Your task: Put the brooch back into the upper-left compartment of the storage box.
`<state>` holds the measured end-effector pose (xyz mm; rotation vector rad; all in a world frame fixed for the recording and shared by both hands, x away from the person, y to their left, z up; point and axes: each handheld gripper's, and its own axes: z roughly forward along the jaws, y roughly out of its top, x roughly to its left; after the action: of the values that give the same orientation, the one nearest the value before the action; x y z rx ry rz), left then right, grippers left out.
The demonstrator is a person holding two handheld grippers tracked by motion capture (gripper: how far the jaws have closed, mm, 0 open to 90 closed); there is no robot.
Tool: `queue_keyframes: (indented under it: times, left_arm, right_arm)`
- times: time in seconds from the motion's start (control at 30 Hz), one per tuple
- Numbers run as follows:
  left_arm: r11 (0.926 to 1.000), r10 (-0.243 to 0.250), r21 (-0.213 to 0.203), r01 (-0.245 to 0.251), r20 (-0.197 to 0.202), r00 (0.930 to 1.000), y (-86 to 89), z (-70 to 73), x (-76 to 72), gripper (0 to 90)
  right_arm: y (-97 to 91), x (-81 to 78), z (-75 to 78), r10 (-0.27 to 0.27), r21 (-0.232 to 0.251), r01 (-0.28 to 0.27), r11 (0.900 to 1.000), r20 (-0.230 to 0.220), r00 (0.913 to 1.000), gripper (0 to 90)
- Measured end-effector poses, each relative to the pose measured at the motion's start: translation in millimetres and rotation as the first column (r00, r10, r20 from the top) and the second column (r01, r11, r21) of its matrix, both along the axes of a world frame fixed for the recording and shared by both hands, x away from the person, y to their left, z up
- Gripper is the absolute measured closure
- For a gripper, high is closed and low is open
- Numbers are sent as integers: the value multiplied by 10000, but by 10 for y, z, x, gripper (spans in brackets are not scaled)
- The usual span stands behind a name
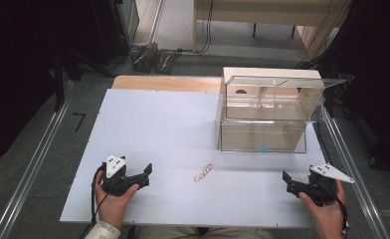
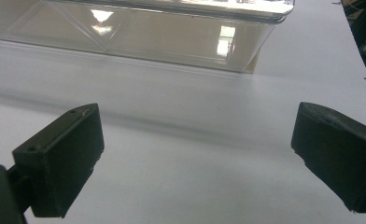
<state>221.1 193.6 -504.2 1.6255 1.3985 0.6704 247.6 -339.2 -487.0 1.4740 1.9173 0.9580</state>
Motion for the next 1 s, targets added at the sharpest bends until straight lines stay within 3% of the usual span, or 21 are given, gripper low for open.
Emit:
queue_keyframes:
  times: [1.0]
  left_arm:
    - [9948, -1019, 41, 1020, -238, 9945, -484, -60, 56, 34]
  right_arm:
    - [1, -2, 4, 14, 18, -14, 10000, 2, 10000, 12]
